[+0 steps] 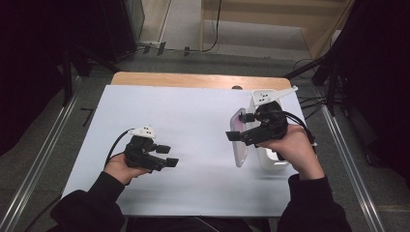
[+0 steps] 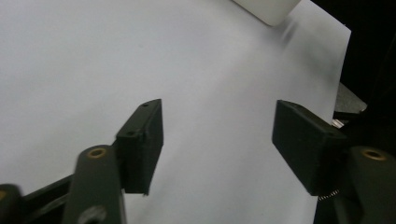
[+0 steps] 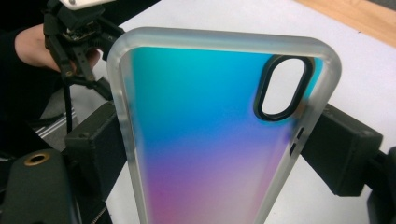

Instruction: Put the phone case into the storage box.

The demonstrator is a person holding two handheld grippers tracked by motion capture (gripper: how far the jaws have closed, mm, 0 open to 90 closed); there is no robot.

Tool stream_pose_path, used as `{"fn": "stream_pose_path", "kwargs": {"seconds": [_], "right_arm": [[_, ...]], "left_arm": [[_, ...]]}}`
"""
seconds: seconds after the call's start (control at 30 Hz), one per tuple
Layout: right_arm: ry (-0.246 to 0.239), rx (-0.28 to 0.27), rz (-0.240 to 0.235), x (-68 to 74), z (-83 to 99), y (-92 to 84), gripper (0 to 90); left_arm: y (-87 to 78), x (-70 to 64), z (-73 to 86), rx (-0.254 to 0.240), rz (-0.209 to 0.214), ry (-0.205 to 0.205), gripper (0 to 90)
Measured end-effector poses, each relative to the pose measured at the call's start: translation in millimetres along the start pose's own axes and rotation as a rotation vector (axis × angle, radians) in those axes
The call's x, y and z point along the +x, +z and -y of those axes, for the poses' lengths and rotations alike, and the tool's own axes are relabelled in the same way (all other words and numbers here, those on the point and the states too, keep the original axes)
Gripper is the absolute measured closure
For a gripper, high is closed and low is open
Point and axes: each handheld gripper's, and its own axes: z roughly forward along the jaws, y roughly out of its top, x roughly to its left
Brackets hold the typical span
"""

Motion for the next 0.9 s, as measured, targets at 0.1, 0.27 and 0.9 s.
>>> {"fn": "stream_pose_path", "kwargs": {"seconds": [0.1,0.27,0.9], "right_arm": [[0.004,-0.012,0.011,-1.9,0.3,-5.4,14.0],[0.015,-0.029,0.028,-4.9,1.4,-14.5,14.0],[0.050,-0.082,0.139,-21.4,8.2,-37.9,14.1]], "left_arm": [[-0.8,-0.1,2.5,0.007,0.000,-0.001,30.2],[-3.0,0.8,6.9,0.008,0.005,-0.005,30.1],[-14.4,7.4,22.9,0.007,-0.001,-0.041,30.1]]}}
